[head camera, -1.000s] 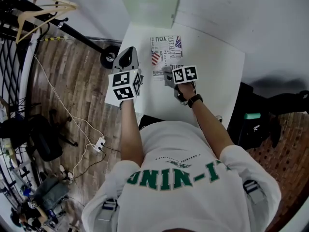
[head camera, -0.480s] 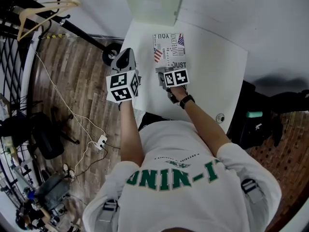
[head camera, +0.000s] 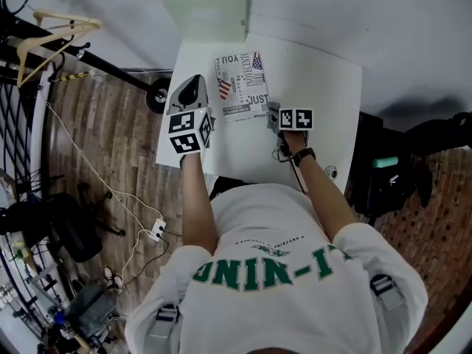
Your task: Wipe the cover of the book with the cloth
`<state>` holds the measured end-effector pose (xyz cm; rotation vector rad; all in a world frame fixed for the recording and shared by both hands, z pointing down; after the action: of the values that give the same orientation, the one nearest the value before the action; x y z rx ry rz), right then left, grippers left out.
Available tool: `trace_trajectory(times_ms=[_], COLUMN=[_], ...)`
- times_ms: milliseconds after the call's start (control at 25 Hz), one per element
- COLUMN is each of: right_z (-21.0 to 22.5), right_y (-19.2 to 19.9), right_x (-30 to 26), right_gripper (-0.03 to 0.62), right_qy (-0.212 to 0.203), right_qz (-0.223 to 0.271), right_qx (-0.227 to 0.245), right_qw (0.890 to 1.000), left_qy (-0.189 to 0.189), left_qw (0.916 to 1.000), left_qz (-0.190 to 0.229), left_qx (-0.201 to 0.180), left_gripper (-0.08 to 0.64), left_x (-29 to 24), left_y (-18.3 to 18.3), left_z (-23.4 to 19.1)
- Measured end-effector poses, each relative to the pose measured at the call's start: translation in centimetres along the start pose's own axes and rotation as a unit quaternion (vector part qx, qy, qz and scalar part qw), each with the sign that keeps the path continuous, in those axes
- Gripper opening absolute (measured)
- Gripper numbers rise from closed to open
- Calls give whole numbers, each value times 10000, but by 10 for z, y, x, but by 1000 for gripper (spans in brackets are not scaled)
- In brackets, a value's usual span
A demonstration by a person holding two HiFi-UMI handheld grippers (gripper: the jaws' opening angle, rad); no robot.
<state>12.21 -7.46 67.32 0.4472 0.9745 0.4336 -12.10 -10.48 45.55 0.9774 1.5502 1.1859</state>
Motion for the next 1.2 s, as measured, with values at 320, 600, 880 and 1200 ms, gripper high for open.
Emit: trace_trajectory(times_ms=[320, 600, 880, 1200], right_z=[-25, -98, -165, -189], right_y=[-45, -149, -222, -232], right_x=[21, 85, 169, 208], right_gripper=[34, 34, 34, 32], right_qy=[-298, -459, -586, -441], right_qz=[540, 2330, 3842, 4235], right_qx=[242, 1686, 2695, 2883], right_qw=[9978, 9567, 8811, 8577], left_qy=[10, -104, -49, -42], left_qw=[9998, 9990, 9945, 9907], left_qz=[74, 406, 1007, 1228], left_qx=[189, 121, -296, -588], left_gripper=[12, 12, 13, 13], left_x=[-2, 9, 16, 27], left_y=[-6, -35, -99, -120], left_z=[7, 6, 25, 41])
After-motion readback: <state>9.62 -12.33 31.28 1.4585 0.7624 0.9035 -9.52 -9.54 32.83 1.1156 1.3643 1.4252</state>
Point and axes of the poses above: the fingertips, and each gripper's own axes: x backward along the fingers, z to its right, y out of its underside, the point moved 3 cm from there along x, backward along the fingers, and after that the axes turned 9 degrees about z, right-handed, at the moved point
